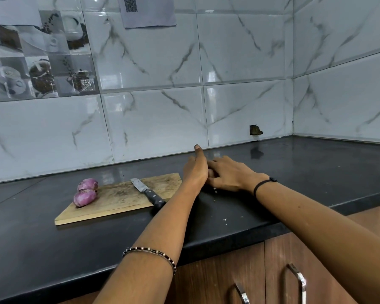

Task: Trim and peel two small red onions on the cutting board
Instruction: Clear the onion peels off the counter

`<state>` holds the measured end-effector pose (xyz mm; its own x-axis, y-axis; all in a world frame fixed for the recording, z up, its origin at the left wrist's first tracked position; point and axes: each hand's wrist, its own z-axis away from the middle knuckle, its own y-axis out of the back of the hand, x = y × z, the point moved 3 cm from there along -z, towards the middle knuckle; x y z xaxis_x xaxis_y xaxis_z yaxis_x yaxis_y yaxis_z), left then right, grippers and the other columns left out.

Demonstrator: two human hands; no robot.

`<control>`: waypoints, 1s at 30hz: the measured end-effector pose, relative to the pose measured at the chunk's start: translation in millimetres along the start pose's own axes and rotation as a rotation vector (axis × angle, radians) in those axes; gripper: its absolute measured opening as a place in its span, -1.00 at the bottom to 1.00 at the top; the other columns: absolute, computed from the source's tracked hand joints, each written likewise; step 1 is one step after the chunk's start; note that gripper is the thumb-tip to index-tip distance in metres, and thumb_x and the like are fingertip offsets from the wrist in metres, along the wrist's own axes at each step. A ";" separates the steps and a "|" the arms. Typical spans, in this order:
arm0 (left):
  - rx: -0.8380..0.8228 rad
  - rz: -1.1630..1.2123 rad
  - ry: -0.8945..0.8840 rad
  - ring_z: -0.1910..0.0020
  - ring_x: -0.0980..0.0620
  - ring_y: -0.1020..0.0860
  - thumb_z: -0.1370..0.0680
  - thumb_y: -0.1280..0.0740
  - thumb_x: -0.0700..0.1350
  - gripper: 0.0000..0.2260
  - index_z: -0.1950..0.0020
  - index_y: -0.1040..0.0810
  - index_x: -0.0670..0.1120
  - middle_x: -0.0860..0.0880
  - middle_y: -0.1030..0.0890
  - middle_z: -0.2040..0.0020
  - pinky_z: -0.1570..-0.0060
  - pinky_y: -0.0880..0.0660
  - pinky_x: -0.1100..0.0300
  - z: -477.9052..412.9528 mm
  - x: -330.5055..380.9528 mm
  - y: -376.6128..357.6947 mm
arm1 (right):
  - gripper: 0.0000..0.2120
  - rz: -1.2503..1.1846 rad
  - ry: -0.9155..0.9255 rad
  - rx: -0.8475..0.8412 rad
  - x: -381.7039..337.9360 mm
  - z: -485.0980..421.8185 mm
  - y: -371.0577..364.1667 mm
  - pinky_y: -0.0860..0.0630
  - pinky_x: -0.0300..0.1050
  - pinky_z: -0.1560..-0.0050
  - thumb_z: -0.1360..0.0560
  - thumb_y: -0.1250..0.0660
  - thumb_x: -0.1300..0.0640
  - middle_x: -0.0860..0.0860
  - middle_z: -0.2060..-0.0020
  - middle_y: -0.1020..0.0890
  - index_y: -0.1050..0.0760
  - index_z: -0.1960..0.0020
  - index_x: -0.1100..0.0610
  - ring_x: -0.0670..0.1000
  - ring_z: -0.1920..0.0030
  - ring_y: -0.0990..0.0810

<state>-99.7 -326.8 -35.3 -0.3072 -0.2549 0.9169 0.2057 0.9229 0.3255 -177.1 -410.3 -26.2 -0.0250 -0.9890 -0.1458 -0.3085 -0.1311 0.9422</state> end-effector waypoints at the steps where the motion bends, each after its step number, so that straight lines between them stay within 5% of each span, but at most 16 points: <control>1: 0.007 0.013 0.008 -0.13 -0.13 -0.59 -0.69 0.14 0.25 -0.35 -0.18 -0.54 -0.20 -0.15 -0.63 -0.09 -0.17 -0.47 0.02 -0.4 0.3 0.5 | -0.58 0.012 0.006 0.030 -0.3 -1.5 0.5 -0.44 0.06 0.03 -0.56 -0.17 -0.17 -0.04 0.04 -0.44 -0.44 -0.30 0.05 0.03 -0.02 -0.40; 8: 0.007 0.061 0.028 -0.10 -0.17 -0.63 -0.66 0.14 0.29 -0.27 -0.18 -0.59 -0.24 -0.21 -0.67 -0.09 -0.20 -0.52 -0.06 1.8 0.8 -3.6 | -0.85 0.026 0.035 0.162 -2.3 -1.0 1.9 -0.45 -0.02 0.18 -0.55 -0.26 0.08 0.08 0.11 -0.61 -0.51 0.00 0.15 0.11 0.15 -0.55; 17: -0.108 0.265 0.026 0.06 -0.13 -0.63 -0.68 0.08 0.28 -0.37 0.13 -0.58 -0.13 -0.15 -0.70 0.09 -0.18 -0.54 -0.03 22.7 16.5 -3.2 | -0.69 -0.257 -0.133 0.277 14.5 17.8 12.9 -0.37 -0.10 0.31 -0.47 -0.42 0.11 0.11 0.41 -0.53 -0.43 0.36 0.20 0.13 0.30 -0.53; 22: -0.131 0.329 0.007 0.01 -0.07 -0.66 -0.70 0.05 0.23 -0.40 -0.11 -0.60 -0.20 -0.18 -0.70 -0.06 -0.18 -0.51 0.03 43.8 24.6 -2.6 | -0.76 -0.541 -0.244 0.420 23.1 47.1 28.6 -0.55 -0.23 0.33 -0.48 -0.48 0.08 0.11 0.31 -0.71 -0.66 0.18 0.27 0.02 0.29 -0.68; 25: -0.149 0.355 -0.018 0.09 0.01 -0.65 -0.71 0.03 0.19 -0.45 -0.11 -0.62 -0.15 -0.13 -0.71 -0.05 -0.06 -0.54 0.11 63.2 37.1 -9.2 | -0.78 -0.666 -0.280 0.437 28.8 67.5 37.7 -0.48 -0.36 0.42 -0.50 -0.48 0.10 0.05 0.32 -0.73 -0.68 0.15 0.27 -0.14 0.39 -0.65; 28: -0.184 0.379 -0.052 0.22 0.08 -0.65 -0.73 0.01 0.11 -0.55 -0.07 -0.60 -0.08 -0.04 -0.70 0.09 0.20 -0.52 0.25 88.1 53.5 -21.5 | -0.76 -0.713 -0.295 0.476 34.5 90.2 53.1 -0.45 -0.35 0.44 -0.49 -0.49 0.06 0.08 0.30 -0.73 -0.68 0.15 0.26 -0.14 0.42 -0.60; 30: -0.228 0.385 -0.072 0.26 0.05 -0.65 -0.73 -0.02 0.09 -0.59 0.00 -0.60 -0.03 -0.02 -0.68 0.19 0.12 -0.56 0.17 107.9 69.5 -32.7 | -0.75 -0.749 -0.288 0.503 38.8 107.5 64.5 -0.44 -0.32 0.45 -0.49 -0.49 0.03 0.09 0.31 -0.73 -0.68 0.15 0.24 -0.11 0.40 -0.59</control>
<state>-228.1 -343.5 -7.1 -0.2304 0.1230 0.9653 0.5144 0.8574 0.0135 -300.2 -449.8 -3.5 0.1323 -0.5959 -0.7921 -0.7116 -0.6134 0.3426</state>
